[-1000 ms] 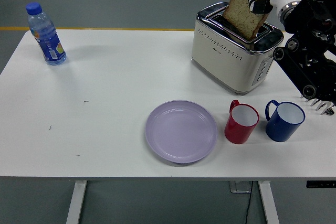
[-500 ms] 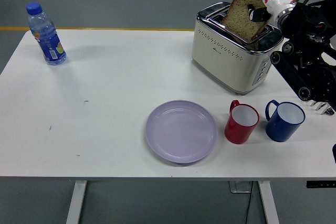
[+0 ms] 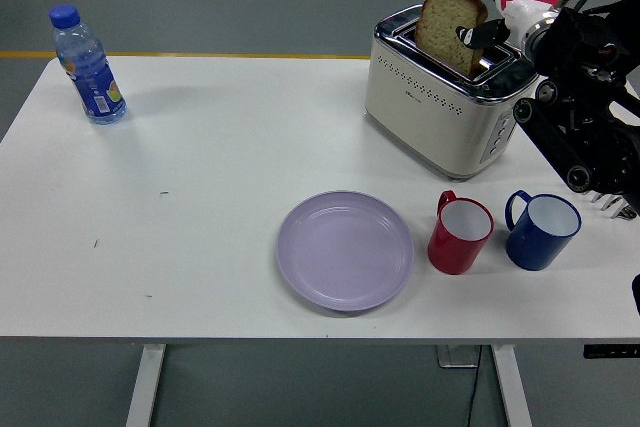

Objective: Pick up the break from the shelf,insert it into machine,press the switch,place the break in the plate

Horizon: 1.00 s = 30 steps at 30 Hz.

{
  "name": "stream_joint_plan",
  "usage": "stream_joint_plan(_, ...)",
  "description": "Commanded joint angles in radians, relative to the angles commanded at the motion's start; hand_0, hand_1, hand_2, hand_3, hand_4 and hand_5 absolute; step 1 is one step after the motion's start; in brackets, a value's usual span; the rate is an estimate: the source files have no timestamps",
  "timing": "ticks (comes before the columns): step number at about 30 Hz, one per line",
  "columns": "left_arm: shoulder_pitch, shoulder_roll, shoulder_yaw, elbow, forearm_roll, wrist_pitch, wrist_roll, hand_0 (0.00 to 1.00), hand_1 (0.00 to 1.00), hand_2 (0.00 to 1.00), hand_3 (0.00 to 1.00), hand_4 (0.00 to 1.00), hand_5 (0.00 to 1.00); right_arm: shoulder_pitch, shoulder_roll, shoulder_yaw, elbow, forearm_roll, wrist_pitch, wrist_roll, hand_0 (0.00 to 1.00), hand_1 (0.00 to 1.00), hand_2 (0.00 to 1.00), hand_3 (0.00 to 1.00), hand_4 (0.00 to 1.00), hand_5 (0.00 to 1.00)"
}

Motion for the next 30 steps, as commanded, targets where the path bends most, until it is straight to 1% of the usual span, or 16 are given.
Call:
stream_joint_plan(7,0.002,-0.001,-0.007,0.0,0.011,-0.001,0.003,0.704,0.638,0.74,0.697,0.554,0.936,-0.004,-0.008,-0.002,0.025,0.003,-0.003,0.004,0.825,0.767,0.943,0.95,0.783,0.21)
stream_joint_plan(11,0.004,-0.002,-0.01,0.0,0.016,-0.001,0.005,0.704,0.638,0.74,0.697,0.554,0.936,-0.011,-0.022,0.005,0.052,0.005,-0.004,0.006,0.825,0.767,0.943,0.95,0.783,0.21)
stream_joint_plan(15,0.007,-0.003,-0.014,0.0,0.021,-0.002,0.006,0.704,0.639,0.739,0.696,0.553,0.936,-0.024,-0.047,0.023,0.114,0.01,-0.009,0.003,0.824,0.766,0.941,0.943,0.78,0.211)
stream_joint_plan(17,0.008,-0.003,-0.014,0.0,0.022,-0.002,0.006,0.704,0.639,0.739,0.696,0.553,0.936,-0.026,-0.051,0.026,0.124,0.011,-0.01,0.003,0.824,0.766,0.941,0.943,0.78,0.211)
stream_joint_plan(18,0.009,-0.003,-0.016,0.0,0.025,-0.002,0.007,0.704,0.639,0.739,0.696,0.553,0.936,-0.038,-0.069,0.035,0.159,0.015,-0.01,0.005,0.824,0.766,0.941,0.943,0.78,0.211)
stream_joint_plan(19,0.01,-0.003,-0.016,0.0,0.024,-0.002,0.007,0.703,0.639,0.739,0.697,0.553,0.936,-0.048,-0.082,0.041,0.19,0.02,-0.012,0.005,0.824,0.766,0.929,0.912,0.773,0.207)
stream_joint_plan(20,0.01,-0.003,-0.016,0.0,0.024,-0.002,0.007,0.703,0.639,0.739,0.697,0.553,0.936,-0.054,-0.09,0.045,0.212,0.023,-0.013,0.004,0.824,0.766,0.929,0.912,0.773,0.207)
stream_joint_plan(22,0.011,-0.003,-0.016,0.0,0.023,-0.002,0.006,0.703,0.639,0.739,0.697,0.553,0.936,-0.06,-0.097,0.047,0.23,0.028,-0.018,0.004,0.824,0.766,0.929,0.912,0.773,0.207)
stream_joint_plan(24,0.012,-0.003,-0.015,0.0,0.02,-0.003,0.005,0.703,0.639,0.739,0.697,0.553,0.936,-0.096,-0.135,0.053,0.3,0.063,-0.061,0.004,0.824,0.766,0.929,0.912,0.773,0.207)
stream_joint_plan(25,0.012,-0.003,-0.013,0.0,0.017,-0.003,0.005,0.702,0.638,0.739,0.696,0.552,0.934,-0.11,-0.149,0.057,0.336,0.086,-0.087,0.005,0.76,0.708,0.805,0.797,0.613,0.201)
stream_joint_plan(27,0.013,-0.002,-0.012,0.0,0.015,-0.003,0.004,0.702,0.638,0.739,0.696,0.552,0.934,-0.122,-0.16,0.063,0.367,0.106,-0.107,0.008,0.76,0.708,0.805,0.797,0.613,0.201)
stream_joint_plan(28,0.013,-0.003,-0.013,0.0,0.014,-0.003,0.003,0.702,0.638,0.739,0.696,0.552,0.934,-0.144,-0.18,0.074,0.402,0.138,-0.129,0.017,0.76,0.708,0.805,0.797,0.613,0.201)
stream_joint_plan(29,0.013,-0.003,-0.014,0.0,0.014,-0.003,0.003,0.702,0.638,0.739,0.696,0.552,0.934,-0.153,-0.188,0.078,0.424,0.156,-0.138,0.021,0.76,0.708,0.805,0.797,0.613,0.201)
stream_joint_plan(30,0.013,-0.003,-0.014,0.0,0.014,-0.003,0.003,0.702,0.638,0.739,0.696,0.552,0.934,-0.155,-0.189,0.079,0.428,0.159,-0.14,0.021,0.76,0.708,0.805,0.797,0.613,0.201)
